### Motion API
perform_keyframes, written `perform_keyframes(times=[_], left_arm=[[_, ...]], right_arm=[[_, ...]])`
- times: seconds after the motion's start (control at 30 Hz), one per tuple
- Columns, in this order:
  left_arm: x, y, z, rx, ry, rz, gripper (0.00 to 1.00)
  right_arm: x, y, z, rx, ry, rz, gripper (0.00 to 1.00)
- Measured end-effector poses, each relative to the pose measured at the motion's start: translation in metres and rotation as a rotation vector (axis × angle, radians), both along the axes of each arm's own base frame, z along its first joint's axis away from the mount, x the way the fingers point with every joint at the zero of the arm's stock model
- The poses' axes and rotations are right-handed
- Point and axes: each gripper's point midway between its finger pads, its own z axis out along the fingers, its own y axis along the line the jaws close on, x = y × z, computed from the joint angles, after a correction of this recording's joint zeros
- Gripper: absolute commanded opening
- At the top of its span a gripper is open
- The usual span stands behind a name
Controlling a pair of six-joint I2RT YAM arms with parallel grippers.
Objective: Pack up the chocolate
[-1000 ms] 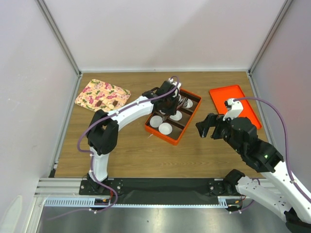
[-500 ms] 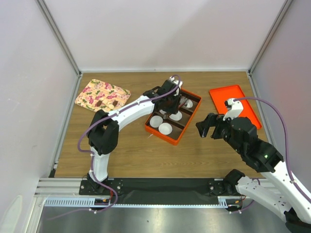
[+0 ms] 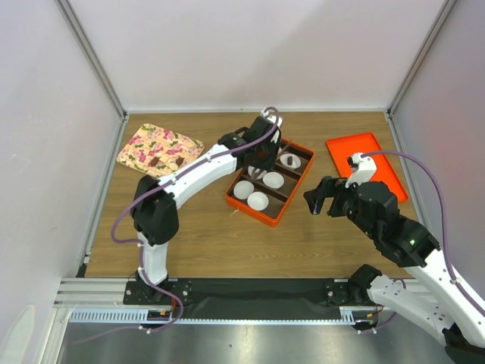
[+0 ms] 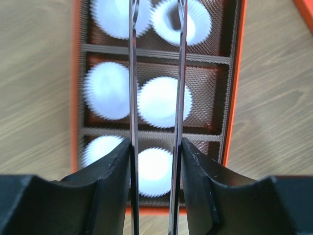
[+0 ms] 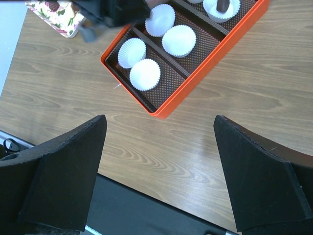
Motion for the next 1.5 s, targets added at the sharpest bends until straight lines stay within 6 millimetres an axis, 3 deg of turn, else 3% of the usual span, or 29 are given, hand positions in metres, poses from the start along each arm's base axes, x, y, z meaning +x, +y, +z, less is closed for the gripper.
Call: perform_keyframes(times=[0.23,0.3,0.37,0.43,0.5,0.57,0.7,0.8,1.0,1.5], left_arm=[[-0.004,0.053,0.08,-0.014,-0.124,0.109,0.49],[-0.002,0.082,0.1,-0.028,-0.156,0.168,0.49],[0.0,0.122,0.108,-0.029,-0.165,0.249,0.49],[0.002,0.163,0.104,-0.023,-0.157,0.336,0.49],[0.0,0.213,0.089,0.004,-0.124,0.451,0.49],[-0.005,0.249,0.073,0.032,-0.094,0.535,0.49],[-0.024,0.289,0.041,0.084,-0.016,0.62,0.49],[-0.032,0.303,0.025,0.101,0.024,0.649,0.49],[-0.039,0.311,0.006,0.122,0.068,0.664,0.49],[-0.019,0.307,-0.037,0.184,0.15,0.611,0.47]], right_arm=[[-0.001,0.004,0.0,0.009,0.003,0.015,0.97],[-0.001,0.004,0.001,0.011,0.003,0.018,0.97],[-0.001,0.005,0.001,0.014,0.003,0.023,0.97],[-0.001,0.006,0.001,0.016,0.002,0.025,0.97],[-0.001,0.006,0.001,0.017,0.002,0.027,0.97],[-0.002,0.007,0.001,0.018,0.003,0.031,0.97],[-0.003,0.008,-0.001,0.019,0.007,0.039,0.97],[-0.004,0.008,-0.001,0.023,0.006,0.043,0.97],[-0.005,0.007,0.0,0.03,-0.002,0.046,0.97],[-0.006,0.006,-0.002,0.029,-0.002,0.045,0.97]])
